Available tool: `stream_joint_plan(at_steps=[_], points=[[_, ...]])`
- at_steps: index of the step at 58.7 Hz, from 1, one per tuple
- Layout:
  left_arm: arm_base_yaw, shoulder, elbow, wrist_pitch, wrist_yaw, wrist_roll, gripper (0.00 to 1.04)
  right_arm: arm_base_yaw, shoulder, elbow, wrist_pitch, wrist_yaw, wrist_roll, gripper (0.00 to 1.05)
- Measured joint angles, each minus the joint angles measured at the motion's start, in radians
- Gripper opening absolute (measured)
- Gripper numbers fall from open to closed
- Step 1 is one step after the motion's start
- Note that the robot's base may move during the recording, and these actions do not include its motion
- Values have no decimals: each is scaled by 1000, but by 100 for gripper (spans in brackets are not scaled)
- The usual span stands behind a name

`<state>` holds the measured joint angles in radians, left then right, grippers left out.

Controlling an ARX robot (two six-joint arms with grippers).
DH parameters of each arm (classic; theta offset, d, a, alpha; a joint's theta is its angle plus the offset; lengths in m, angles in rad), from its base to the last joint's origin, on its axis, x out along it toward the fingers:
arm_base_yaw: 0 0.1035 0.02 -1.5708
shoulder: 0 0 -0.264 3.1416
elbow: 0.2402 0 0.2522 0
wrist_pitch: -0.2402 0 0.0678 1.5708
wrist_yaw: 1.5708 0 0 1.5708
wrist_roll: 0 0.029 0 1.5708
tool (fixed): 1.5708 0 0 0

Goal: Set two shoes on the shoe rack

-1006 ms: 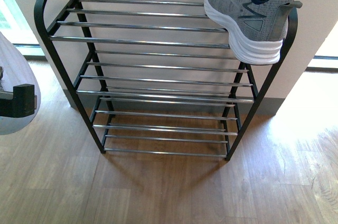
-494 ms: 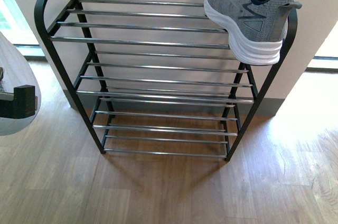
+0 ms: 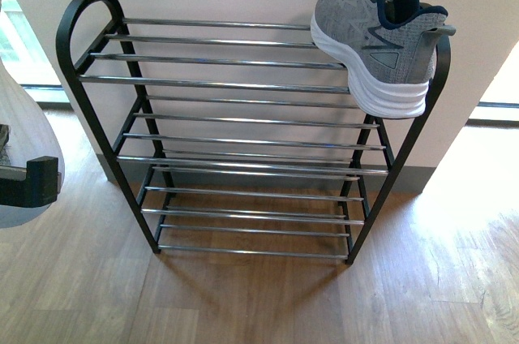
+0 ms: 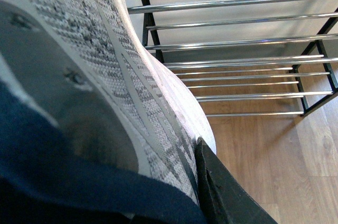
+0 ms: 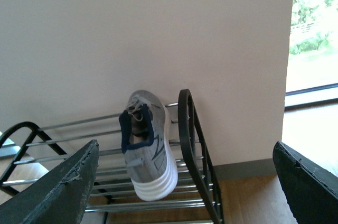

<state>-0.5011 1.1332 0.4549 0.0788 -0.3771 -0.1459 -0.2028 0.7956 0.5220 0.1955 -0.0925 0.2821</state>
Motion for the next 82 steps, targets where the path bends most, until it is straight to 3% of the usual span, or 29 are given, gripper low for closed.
stream_joint_plan(at_steps=[15,18,26,46,49,56,82], points=[[0,0,0,0,-1,0,2,-8,-11,-17,19,-31,-2,93],[0,0,0,0,-1,0,2,-8,-25,-51,90,-84,-67,85],[0,0,0,0,0,0,2,23,-86,-153,148,-82,-209,64],[0,0,0,0,0,0,2,100,-222,-327,171,-5,-270,9],[0,0,0,0,-1,0,2,141,-243,-348,171,61,-275,1],[0,0,0,0,-1,0,2,196,-286,-380,168,82,-277,1],[0,0,0,0,-1,0,2,199,-432,-459,101,93,-277,1]])
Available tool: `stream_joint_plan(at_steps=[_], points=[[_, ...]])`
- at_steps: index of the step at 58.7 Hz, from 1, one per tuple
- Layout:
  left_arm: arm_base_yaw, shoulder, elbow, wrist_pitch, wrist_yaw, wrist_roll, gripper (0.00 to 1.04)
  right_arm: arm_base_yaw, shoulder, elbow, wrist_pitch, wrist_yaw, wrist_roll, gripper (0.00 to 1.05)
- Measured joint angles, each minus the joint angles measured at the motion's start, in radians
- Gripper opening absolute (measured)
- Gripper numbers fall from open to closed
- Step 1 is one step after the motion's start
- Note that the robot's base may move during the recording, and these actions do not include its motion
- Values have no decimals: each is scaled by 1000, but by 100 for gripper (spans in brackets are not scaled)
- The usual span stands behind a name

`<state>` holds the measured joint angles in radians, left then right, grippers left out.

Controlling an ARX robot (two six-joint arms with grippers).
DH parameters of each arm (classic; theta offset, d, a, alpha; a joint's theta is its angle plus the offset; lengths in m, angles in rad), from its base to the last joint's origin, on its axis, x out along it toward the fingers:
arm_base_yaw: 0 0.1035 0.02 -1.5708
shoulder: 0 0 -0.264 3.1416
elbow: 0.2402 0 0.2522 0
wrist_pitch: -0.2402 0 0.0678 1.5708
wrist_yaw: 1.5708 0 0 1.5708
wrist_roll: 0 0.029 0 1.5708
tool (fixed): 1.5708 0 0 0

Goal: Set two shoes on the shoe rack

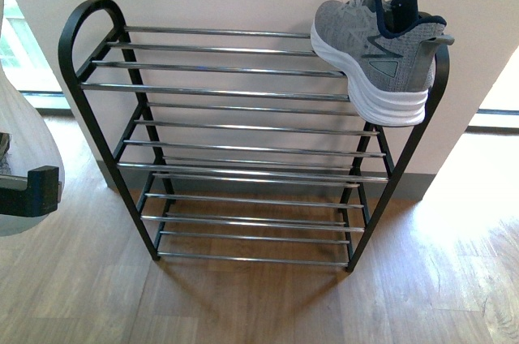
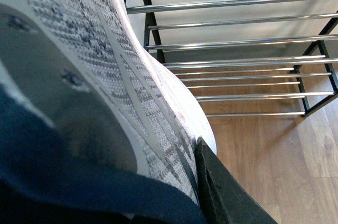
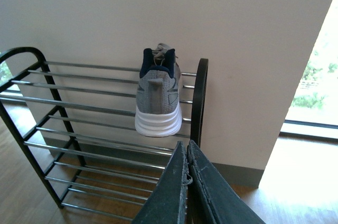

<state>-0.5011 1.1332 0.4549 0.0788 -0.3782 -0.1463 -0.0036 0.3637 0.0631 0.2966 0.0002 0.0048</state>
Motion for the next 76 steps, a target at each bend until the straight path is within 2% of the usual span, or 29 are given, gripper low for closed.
stream_joint_plan(at_steps=[37,43,62,76], points=[[0,0,0,0,1,0,2,0,-193,-43,-125,0,0,1],[0,0,0,0,2,0,2,1,-320,-43,-280,1,-1,1],[0,0,0,0,0,0,2,2,-357,-43,-293,0,-1,1],[0,0,0,0,0,0,2,2,-357,-43,-293,0,-2,37]])
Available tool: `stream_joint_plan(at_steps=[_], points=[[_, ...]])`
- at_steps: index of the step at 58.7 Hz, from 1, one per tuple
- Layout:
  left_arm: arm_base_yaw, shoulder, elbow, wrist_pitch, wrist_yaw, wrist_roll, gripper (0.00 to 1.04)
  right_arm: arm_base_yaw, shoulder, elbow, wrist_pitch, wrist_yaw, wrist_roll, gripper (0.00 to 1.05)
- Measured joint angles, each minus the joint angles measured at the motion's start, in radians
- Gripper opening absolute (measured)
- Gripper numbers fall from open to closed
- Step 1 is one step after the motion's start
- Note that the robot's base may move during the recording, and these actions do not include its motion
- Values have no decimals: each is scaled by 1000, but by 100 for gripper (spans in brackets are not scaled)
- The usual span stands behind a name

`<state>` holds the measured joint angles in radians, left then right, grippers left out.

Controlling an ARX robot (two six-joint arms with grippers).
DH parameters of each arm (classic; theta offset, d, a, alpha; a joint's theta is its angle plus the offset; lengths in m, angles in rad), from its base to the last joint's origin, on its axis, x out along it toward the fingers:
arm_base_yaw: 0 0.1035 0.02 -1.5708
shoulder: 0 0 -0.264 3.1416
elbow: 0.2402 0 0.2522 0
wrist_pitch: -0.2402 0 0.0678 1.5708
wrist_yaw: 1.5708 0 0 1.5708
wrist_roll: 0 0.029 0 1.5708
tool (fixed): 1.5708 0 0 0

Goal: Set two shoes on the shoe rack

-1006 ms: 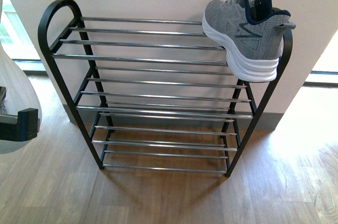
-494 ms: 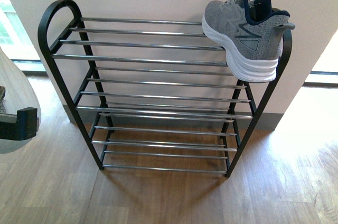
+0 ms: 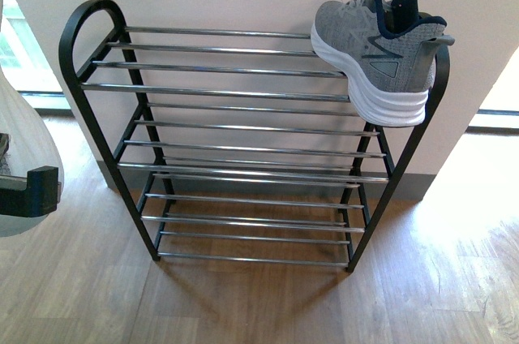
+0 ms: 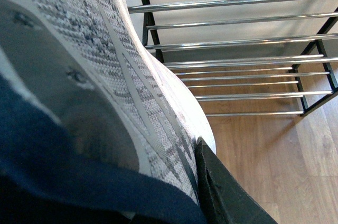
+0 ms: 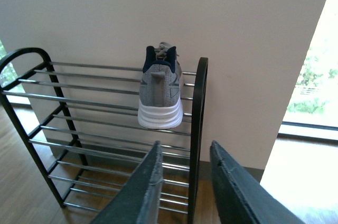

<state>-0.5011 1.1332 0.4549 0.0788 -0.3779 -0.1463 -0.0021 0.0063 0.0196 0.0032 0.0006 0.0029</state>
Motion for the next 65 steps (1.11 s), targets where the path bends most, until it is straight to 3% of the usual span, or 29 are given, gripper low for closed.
stream_joint_plan(at_steps=[24,65], points=[[1,0,0,0,-8,0,2,0,-1,0,0,-1,0,97],[-2,0,0,0,0,0,2,0,-2,0,-3,0,0,96]])
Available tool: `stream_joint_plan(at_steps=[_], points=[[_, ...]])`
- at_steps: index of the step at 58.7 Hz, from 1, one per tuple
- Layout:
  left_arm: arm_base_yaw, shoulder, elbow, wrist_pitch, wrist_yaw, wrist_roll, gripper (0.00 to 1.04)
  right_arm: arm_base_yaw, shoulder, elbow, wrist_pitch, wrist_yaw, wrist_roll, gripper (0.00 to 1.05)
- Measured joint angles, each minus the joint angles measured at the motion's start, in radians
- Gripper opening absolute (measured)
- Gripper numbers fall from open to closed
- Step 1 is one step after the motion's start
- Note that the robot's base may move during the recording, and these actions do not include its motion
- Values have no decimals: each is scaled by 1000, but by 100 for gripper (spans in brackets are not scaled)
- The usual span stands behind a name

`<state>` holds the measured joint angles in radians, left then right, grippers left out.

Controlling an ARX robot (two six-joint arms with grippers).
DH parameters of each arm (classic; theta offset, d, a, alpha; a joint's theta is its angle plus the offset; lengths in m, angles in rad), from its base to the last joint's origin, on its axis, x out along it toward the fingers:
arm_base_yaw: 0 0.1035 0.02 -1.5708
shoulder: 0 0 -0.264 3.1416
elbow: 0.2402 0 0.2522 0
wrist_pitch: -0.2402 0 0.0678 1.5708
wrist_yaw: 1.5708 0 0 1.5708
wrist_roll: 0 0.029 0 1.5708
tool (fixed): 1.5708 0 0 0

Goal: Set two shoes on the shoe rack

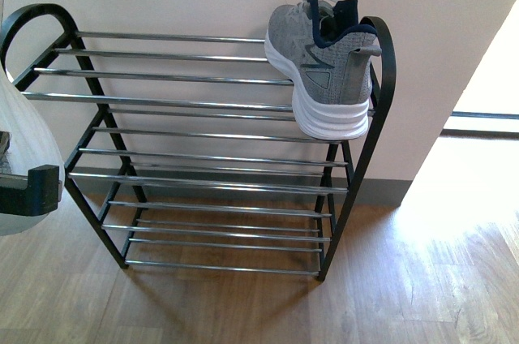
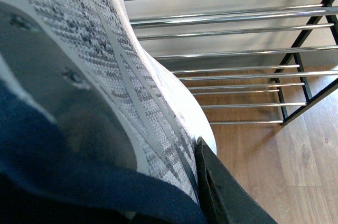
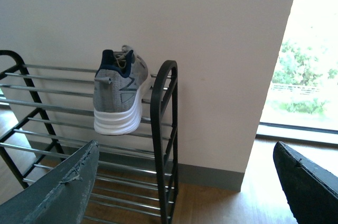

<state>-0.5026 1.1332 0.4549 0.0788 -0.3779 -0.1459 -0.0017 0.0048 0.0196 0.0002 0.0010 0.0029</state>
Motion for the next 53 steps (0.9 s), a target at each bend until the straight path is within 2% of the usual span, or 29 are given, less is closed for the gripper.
stream_joint_plan(at_steps=[4,8,10,12,25,33,45,53], points=[[-4,3,-7,26,-14,-9,2,0,0,0,0,0,0,96],[-40,72,-56,319,-201,-116,2,0,0,0,0,-1,0,96],[-45,108,-27,372,-224,-165,2,0,0,0,0,-1,0,96],[-45,136,16,357,-218,-198,2,0,0,0,0,0,0,96],[-53,413,337,196,31,-269,2,0,0,0,0,0,0,96],[-52,558,512,94,199,-200,2,0,0,0,0,-1,0,96],[-51,759,737,-54,319,14,2,0,0,0,0,-1,0,96],[-53,825,819,-112,316,95,2,0,0,0,0,0,0,96]])
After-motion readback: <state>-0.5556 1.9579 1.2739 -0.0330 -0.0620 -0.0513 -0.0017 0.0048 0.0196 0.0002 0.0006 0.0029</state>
